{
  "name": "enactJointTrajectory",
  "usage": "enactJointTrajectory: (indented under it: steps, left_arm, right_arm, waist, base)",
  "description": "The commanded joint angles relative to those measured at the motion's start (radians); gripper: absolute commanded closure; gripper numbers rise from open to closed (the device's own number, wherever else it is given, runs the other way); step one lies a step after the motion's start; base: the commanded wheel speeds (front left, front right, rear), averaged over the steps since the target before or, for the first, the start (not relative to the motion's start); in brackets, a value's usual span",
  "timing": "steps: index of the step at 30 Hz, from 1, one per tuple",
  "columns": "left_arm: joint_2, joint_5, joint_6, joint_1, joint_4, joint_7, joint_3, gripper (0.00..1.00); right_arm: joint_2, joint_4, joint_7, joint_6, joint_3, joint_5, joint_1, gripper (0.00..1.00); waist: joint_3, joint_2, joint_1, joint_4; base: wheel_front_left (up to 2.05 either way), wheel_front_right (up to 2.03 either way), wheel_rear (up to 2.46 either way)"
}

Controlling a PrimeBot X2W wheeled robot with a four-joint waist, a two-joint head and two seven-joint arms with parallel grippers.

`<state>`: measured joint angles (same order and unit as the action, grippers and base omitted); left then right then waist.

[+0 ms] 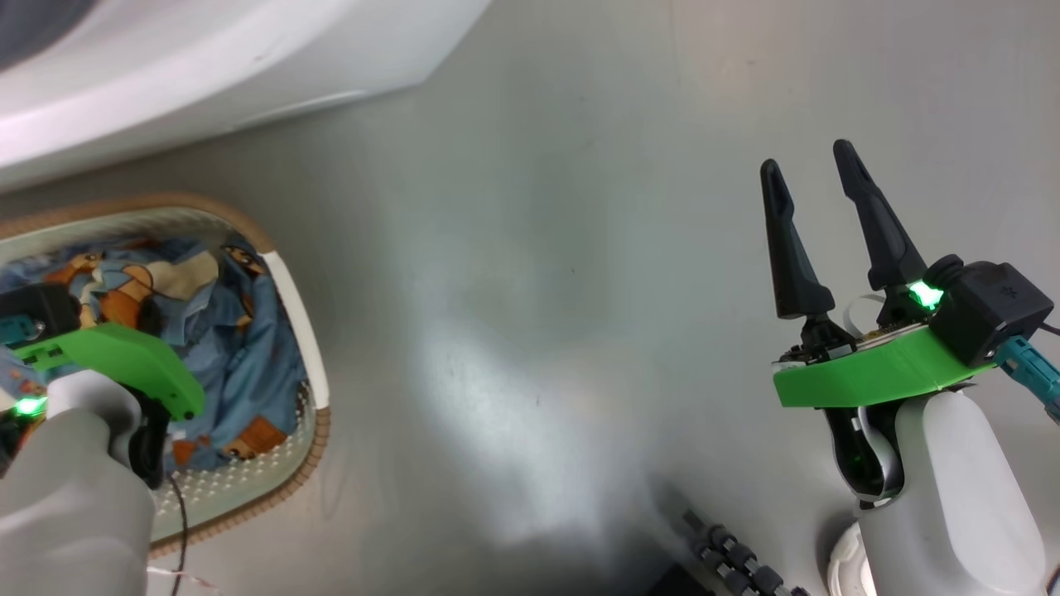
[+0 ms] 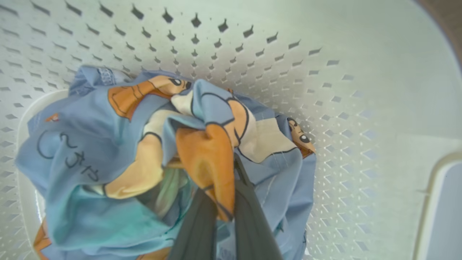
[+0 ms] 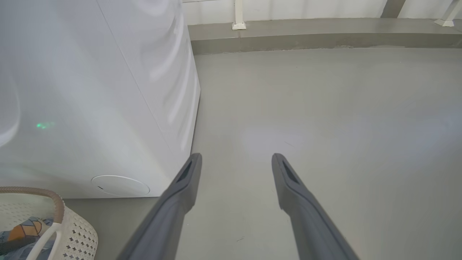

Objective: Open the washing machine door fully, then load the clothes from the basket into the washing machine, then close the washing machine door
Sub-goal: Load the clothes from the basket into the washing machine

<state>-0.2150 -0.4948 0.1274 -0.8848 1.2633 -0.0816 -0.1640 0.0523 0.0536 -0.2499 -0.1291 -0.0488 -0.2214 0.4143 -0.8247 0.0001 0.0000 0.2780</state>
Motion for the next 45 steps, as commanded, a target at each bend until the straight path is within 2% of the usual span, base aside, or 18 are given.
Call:
enactJointTrajectory:
  steps: [1,11,17,27,45]
  left_arm:
    - [-0.023,-0.010,0.003,0.048,-0.002,-0.032,0.015,1.00]
    - [0.025,-0.032,0.003,0.153,-0.004,-0.157,0.003,1.00]
    - [0.058,-0.047,0.003,0.253,-0.062,-0.179,0.015,1.00]
    - [0.102,-0.003,-0.023,0.476,-0.303,-0.180,0.060,1.00]
    - [0.155,0.115,-0.111,0.821,-0.746,-0.180,0.102,1.00]
  right_arm:
    - [-0.002,-0.013,-0.012,-0.002,-0.009,0.014,-0.036,0.00]
    - [-0.002,0.026,-0.012,-0.002,-0.004,0.041,-0.086,0.00]
    - [0.014,0.050,-0.012,-0.002,0.000,0.043,-0.140,0.00]
    - [0.042,0.078,-0.012,-0.002,0.004,0.030,-0.244,0.00]
    - [0.061,0.095,-0.012,-0.002,0.019,0.006,-0.389,0.00]
  waist:
    - [0.038,-0.0001,0.0000,-0.025]
    - [0.216,-0.0001,0.0000,-0.103]
    - [0.343,-0.0001,0.0000,-0.155]
    - [0.521,-0.0001,0.0000,-0.228]
    - [0.742,-0.0001,0.0000,-0.260]
  base:
    - [0.00,0.00,0.00]
    - [0.00,0.00,0.00]
    - [0.00,0.00,0.00]
    - [0.00,0.00,0.00]
    - [0.00,0.00,0.00]
